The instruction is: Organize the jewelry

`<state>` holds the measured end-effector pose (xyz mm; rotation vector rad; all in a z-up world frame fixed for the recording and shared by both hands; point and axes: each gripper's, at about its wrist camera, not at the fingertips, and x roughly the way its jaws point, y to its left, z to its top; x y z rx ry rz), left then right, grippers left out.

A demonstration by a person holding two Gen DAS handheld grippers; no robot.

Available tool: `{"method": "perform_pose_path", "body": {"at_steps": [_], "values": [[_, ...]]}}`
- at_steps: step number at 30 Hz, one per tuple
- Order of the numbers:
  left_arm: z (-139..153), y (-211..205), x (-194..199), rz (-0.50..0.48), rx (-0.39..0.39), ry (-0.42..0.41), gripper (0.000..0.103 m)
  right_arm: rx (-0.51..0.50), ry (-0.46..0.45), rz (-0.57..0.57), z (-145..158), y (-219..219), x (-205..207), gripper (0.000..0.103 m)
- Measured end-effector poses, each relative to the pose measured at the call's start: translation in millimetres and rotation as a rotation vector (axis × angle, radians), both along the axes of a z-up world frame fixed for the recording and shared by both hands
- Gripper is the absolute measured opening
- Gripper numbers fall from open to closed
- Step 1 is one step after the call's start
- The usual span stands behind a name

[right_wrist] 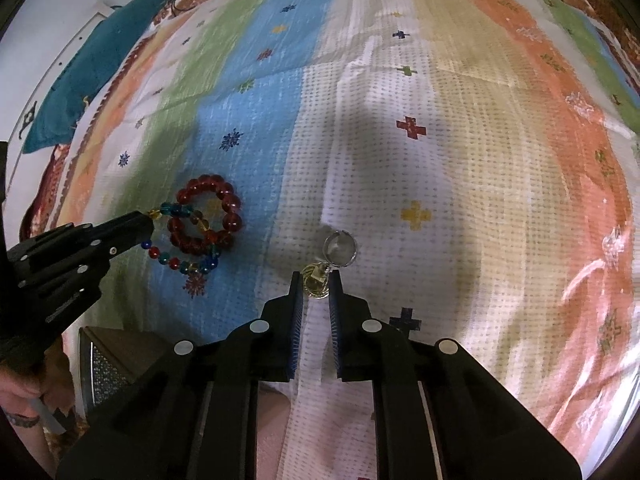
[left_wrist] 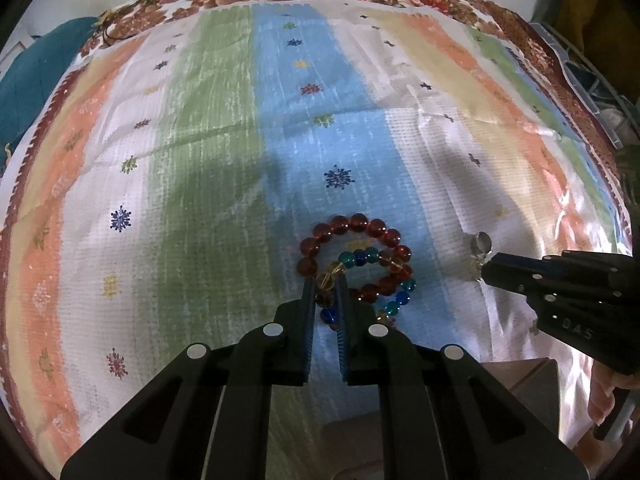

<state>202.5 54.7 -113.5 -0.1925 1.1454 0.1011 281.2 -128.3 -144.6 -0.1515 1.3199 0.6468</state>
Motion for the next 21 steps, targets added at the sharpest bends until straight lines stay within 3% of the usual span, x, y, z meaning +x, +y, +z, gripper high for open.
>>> {"method": "perform_pose_path", "body": {"at_steps": [4,6,11,21], "values": [[1.2,-2.3,-0.7,-0.009,0.006,-0.002,0.009,-0.006,0.013,0.022,-0.9,3.9,-1.4,0.016],[0.3,-3.0,-0.1,-0.013,0.009,0.002,0.009,-0.017,0.003,0.034,-1.9,7.8,-3.9,0.038],[-0.4,-4.5,0.1,-0.020,0.010,0.006,0.009,-0.058,-0.052,0.054,0.0,14.5,-5.9,0.039],[-1.7,-5.5,0.4,-0.024,0.003,0.008,0.009,-0.086,-0.044,0.073,-13.3,23.8,-3.2,0.038]]}}
